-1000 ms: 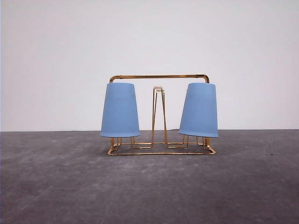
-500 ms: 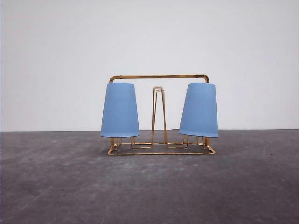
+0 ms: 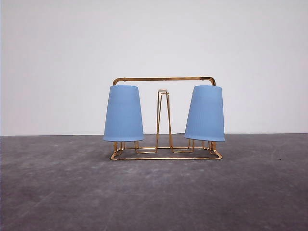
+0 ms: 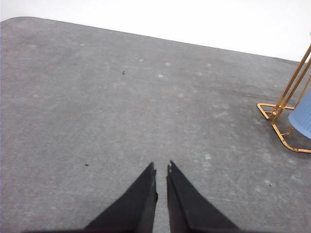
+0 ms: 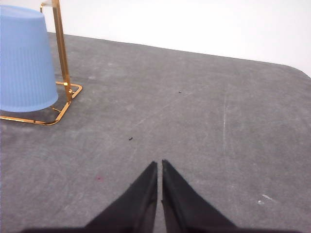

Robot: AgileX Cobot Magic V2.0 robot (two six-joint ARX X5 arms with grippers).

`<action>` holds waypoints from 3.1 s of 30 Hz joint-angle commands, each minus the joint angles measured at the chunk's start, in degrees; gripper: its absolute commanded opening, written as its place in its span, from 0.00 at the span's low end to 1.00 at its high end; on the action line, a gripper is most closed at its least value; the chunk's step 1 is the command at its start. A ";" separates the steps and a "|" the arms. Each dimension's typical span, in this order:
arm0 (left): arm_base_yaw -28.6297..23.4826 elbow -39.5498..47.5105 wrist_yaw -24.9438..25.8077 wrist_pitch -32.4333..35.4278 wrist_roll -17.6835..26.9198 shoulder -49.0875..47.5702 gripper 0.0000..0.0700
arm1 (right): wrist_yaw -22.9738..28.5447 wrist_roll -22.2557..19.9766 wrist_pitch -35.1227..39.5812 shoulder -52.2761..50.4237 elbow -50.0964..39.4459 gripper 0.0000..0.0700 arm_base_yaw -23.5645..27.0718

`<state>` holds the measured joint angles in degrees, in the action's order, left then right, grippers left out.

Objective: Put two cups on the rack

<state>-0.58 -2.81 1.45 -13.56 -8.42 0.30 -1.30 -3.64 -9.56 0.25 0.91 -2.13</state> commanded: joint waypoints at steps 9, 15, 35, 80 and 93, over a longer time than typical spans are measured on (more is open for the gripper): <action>-0.04 0.79 -0.02 -0.50 -0.03 -0.04 0.03 | 0.02 0.17 0.81 -0.04 -0.24 0.02 0.07; -0.04 0.79 -0.02 -0.50 -0.03 -0.04 0.03 | 0.02 0.17 0.81 -0.04 -0.24 0.02 0.07; -0.04 0.79 -0.02 -0.50 -0.03 -0.04 0.03 | 0.02 0.17 0.81 -0.04 -0.24 0.02 0.07; -0.04 0.79 -0.02 -0.50 -0.03 -0.04 0.03 | 0.02 0.17 0.81 -0.04 -0.24 0.02 0.07; -0.04 0.79 -0.02 -0.50 -0.03 -0.04 0.03 | 0.02 0.17 0.81 -0.04 -0.24 0.02 0.07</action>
<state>-0.58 -2.81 1.45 -13.56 -8.43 0.32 -1.30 -3.64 -9.56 0.25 0.91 -2.13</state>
